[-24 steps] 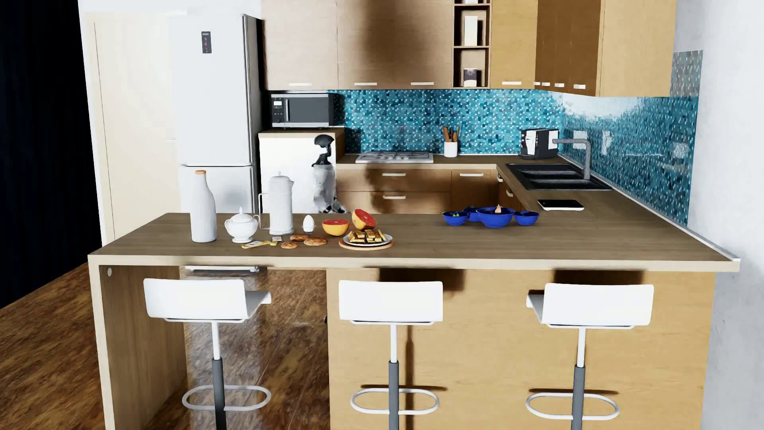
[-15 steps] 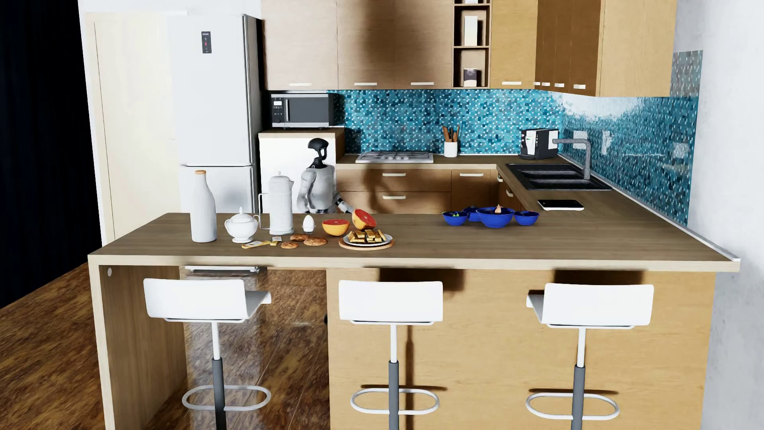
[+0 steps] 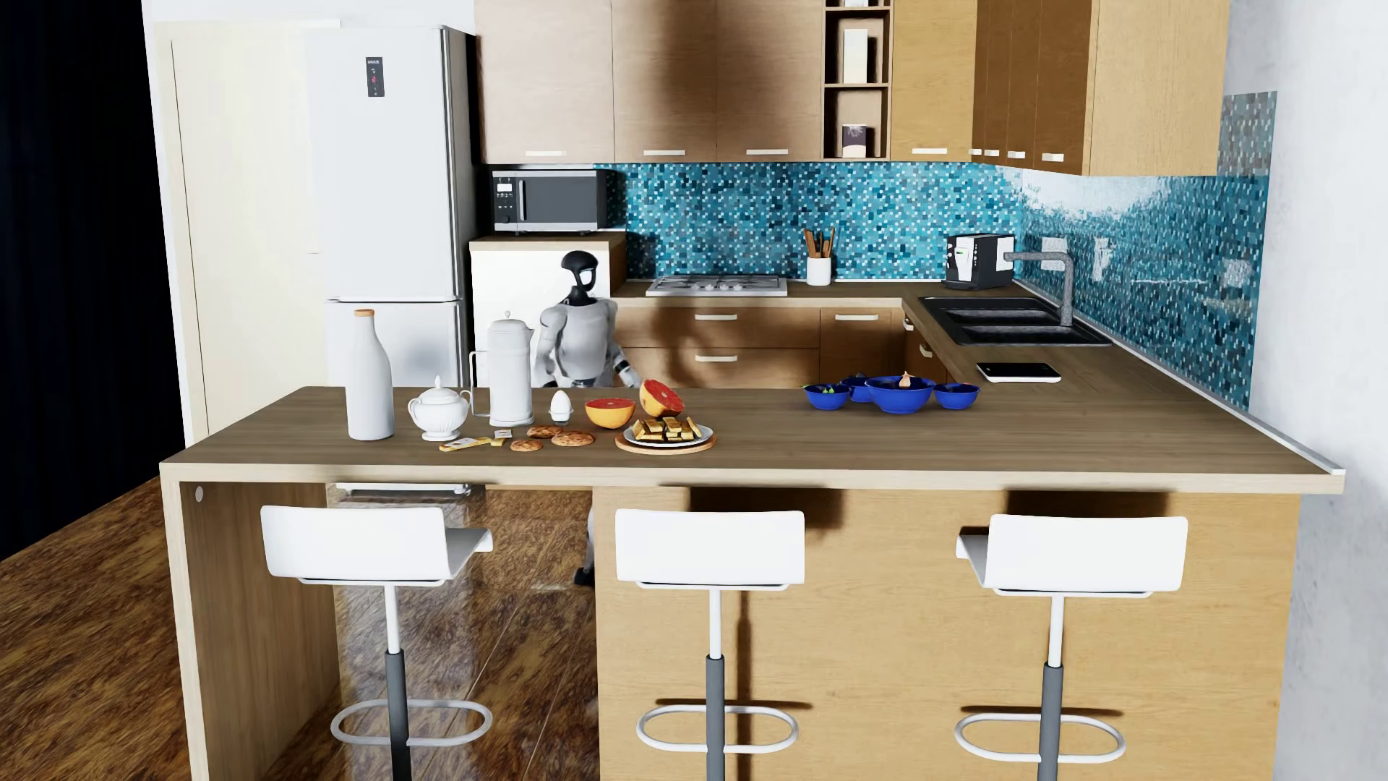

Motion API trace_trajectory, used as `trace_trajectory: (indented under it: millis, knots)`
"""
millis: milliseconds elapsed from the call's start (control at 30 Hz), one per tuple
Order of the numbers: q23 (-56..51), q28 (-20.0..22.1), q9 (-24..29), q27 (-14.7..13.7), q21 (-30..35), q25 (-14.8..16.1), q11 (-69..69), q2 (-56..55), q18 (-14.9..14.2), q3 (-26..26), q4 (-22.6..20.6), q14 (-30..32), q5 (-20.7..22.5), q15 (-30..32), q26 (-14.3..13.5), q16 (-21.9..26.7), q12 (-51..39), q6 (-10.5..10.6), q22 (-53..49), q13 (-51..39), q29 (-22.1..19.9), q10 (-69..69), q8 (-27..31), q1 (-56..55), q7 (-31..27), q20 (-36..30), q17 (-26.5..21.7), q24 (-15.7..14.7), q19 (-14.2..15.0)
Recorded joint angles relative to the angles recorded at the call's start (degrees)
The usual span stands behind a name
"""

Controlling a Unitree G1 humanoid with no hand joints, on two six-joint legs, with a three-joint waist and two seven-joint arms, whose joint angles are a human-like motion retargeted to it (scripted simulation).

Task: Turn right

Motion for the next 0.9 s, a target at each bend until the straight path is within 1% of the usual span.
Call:
trace_trajectory:
  millis: [33,67,100,133,167,200,233,267,300,333,367,400,433,467,500,533,567,600,633,667,733,800,833,867,900]
  knots:
    - [0.0,-0.9,0.5,0.0,1.9,0.9,1.4,-0.1,0.0,0.2,-0.1,-0.1,-0.8,-2.1,0.5,0.2,-0.9,-0.6,-0.5,-0.8,0.0,-0.4,-0.5,1.0,0.9,-0.2,-0.6,-0.3,-1.5]
    - [-0.2,-2.0,0.3,0.3,0.4,1.8,1.4,-0.6,-0.1,1.4,0.3,-1.0,-1.6,0.5,0.2,1.0,-1.3,-1.0,-2.5,-1.1,0.8,0.9,-1.1,0.6,1.5,-0.8,-0.9,-0.8,0.4]
    - [-0.4,-2.8,0.1,0.8,-0.3,2.6,1.2,-0.7,-0.2,1.8,0.8,-1.4,-1.0,0.5,-1.1,-0.2,-0.9,-0.8,-2.9,-1.3,1.3,1.2,-0.6,0.7,1.9,-0.6,-1.1,-1.5,0.3]
    - [-1.2,-3.5,0.4,1.3,-0.6,2.8,1.3,-0.7,-0.3,1.5,1.0,-1.0,-0.4,0.5,-2.4,-0.4,0.1,-1.0,-3.9,-1.6,1.6,3.1,-0.1,0.1,1.6,-0.9,-0.6,-2.0,0.3]
    - [0.0,-4.1,0.9,1.1,-0.6,2.4,0.9,-0.6,-0.3,1.4,1.0,0.3,0.4,0.9,-3.0,-0.6,-0.2,-0.8,-3.4,-1.6,1.9,6.9,0.5,-1.8,0.2,-1.2,-1.0,-2.2,0.3]
    - [0.3,-4.6,1.1,0.5,-0.2,1.9,-0.3,-0.6,0.1,2.1,0.7,1.7,1.2,1.9,-2.0,-1.1,-0.9,-0.6,-3.6,0.3,1.8,9.1,1.4,-3.1,-1.3,-1.2,-0.6,-2.1,0.4]
    - [0.4,-5.2,1.2,-1.3,-0.1,2.6,-1.6,-0.3,0.8,2.6,0.0,1.8,1.9,2.7,-1.0,-1.8,-2.4,-0.1,-2.5,2.3,0.9,8.5,1.9,-3.4,-3.2,-1.3,-0.5,-1.7,0.6]
    - [-0.7,-5.7,0.9,-3.7,-1.1,3.7,-2.1,-0.8,2.3,2.9,1.1,-0.9,3.0,3.1,-0.5,-1.7,-2.6,0.8,-3.0,3.7,-0.8,2.8,1.6,-3.2,-4.2,-1.1,0.1,-1.1,0.7]
    - [-0.7,-5.7,1.0,-4.8,0.2,4.0,-2.1,-0.4,-2.2,0.5,0.8,-0.3,2.4,3.1,-1.4,0.1,-1.0,-0.7,-2.0,2.3,-1.4,1.5,1.7,-2.1,-3.9,-0.5,0.6,-0.8,0.8]
    - [-0.7,-5.2,1.0,-5.0,0.6,3.8,-2.7,-0.2,-4.6,-1.3,1.2,-0.3,2.2,3.6,-1.3,1.6,0.8,-1.9,-2.6,0.9,-1.4,1.5,1.4,-2.0,-3.7,-0.4,1.7,-0.8,0.8]
    - [0.4,-4.6,0.5,-4.4,2.1,3.6,-3.2,-0.3,-4.3,-1.6,1.6,-0.2,1.9,3.7,-0.7,1.6,1.3,-2.9,-2.3,-0.2,-0.8,1.1,1.1,-1.7,-2.8,0.0,1.1,-1.0,0.5]
    - [-0.9,-4.1,0.6,-2.8,1.7,3.3,-2.4,-0.1,-0.9,-0.9,1.4,0.0,0.8,2.2,0.0,0.8,0.4,-4.2,-1.6,0.3,0.4,0.3,0.3,-0.3,-1.8,0.1,0.6,-1.4,0.4]
    - [-0.4,-3.6,0.3,-1.1,0.6,2.7,-2.4,-0.1,0.1,-0.7,1.4,-0.2,0.0,2.5,0.7,-0.2,0.1,-5.0,-2.3,0.1,1.7,0.5,-0.3,-0.1,-1.2,-0.2,0.1,-1.9,1.1]
    - [-0.6,-3.2,-0.5,0.9,-1.5,2.1,-4.1,0.1,-1.2,-1.1,1.9,-0.2,0.1,5.1,0.8,-0.8,0.5,-5.0,-2.8,0.0,2.6,0.4,-0.4,-0.3,-1.0,-1.2,0.6,-2.1,1.2]
    - [-1.0,-3.4,-1.4,2.4,0.9,2.2,-6.0,0.3,-0.8,-1.5,2.8,0.3,0.9,4.7,0.5,-0.4,0.3,-4.3,-1.4,0.5,2.9,-0.8,-0.3,-0.3,-0.5,-1.1,-0.4,-2.4,1.0]
    - [-1.4,-3.7,-1.4,3.6,0.5,2.4,-6.7,0.7,-0.6,-1.8,3.0,1.1,1.2,2.8,0.6,-0.4,-0.4,-4.1,-1.2,0.8,3.2,-2.5,-0.3,0.6,0.1,-0.4,-0.6,-2.4,-1.0]
    - [-1.4,-4.1,-1.1,4.3,-1.0,2.1,-6.7,0.9,-0.6,-2.9,3.3,1.4,1.1,1.4,-0.7,1.0,1.1,-4.6,-1.8,0.3,2.9,-3.4,-0.4,1.6,0.9,-0.2,1.8,-2.3,-1.2]
    - [-1.1,-4.4,-0.8,4.2,0.3,1.9,-7.0,0.8,-0.5,-2.7,3.7,0.6,1.1,2.8,-1.0,1.4,0.9,-4.3,-2.0,0.9,2.4,-2.1,-0.3,1.2,1.4,-0.4,1.8,-2.2,0.9]
    - [-1.1,-4.8,-0.1,3.7,1.4,2.2,-6.9,0.8,-0.4,-2.2,3.8,-0.2,0.6,4.4,-1.0,0.8,-0.1,-4.1,-2.3,1.3,1.9,-0.8,-0.8,1.1,1.7,0.1,0.6,-2.3,0.2]
    - [-0.7,-4.9,0.0,3.5,-0.2,2.3,-8.3,1.2,-0.1,-2.6,3.7,-0.7,0.2,7.9,-1.4,-0.1,0.3,-3.7,-2.9,0.4,1.7,0.1,-0.7,0.7,1.8,-0.3,0.2,-2.5,1.9]
    - [-1.0,-5.6,0.2,3.9,1.6,2.2,-8.3,0.9,0.0,-3.5,3.7,-0.2,0.3,6.2,-2.0,0.3,1.2,-3.6,-1.4,-0.5,1.3,-1.0,-0.4,1.3,2.5,-0.7,1.5,-3.3,0.9]
    - [-0.5,-6.0,0.4,3.6,0.2,2.0,-8.5,0.7,0.0,-2.9,3.5,-0.6,0.0,6.8,-0.5,-0.3,1.2,-3.2,-2.8,-0.3,1.9,-0.9,-0.4,1.4,2.4,-1.5,1.8,-4.4,1.6]
    - [-1.1,-6.0,0.5,2.9,0.0,1.8,-8.2,0.5,0.1,-3.2,3.5,-0.7,0.0,6.3,0.6,-0.4,0.8,-3.1,-3.4,0.2,1.7,-0.8,-0.3,1.5,2.6,-2.1,1.5,-4.6,1.0]
    - [-1.1,-6.4,-0.4,2.4,-0.3,1.5,-7.7,-0.7,0.2,-3.5,3.2,-0.7,-0.3,5.6,1.0,1.0,0.8,-3.1,-3.2,0.1,1.7,-0.9,0.0,1.0,3.0,-1.6,1.3,-4.7,2.6]
    - [-1.5,-6.5,-0.1,2.3,0.9,0.7,-7.0,-0.8,0.2,-3.6,3.5,-0.9,-0.5,4.8,1.0,0.6,0.2,-3.1,-2.5,0.3,1.4,-0.8,-0.4,1.5,3.6,-0.3,1.5,-4.3,0.5]
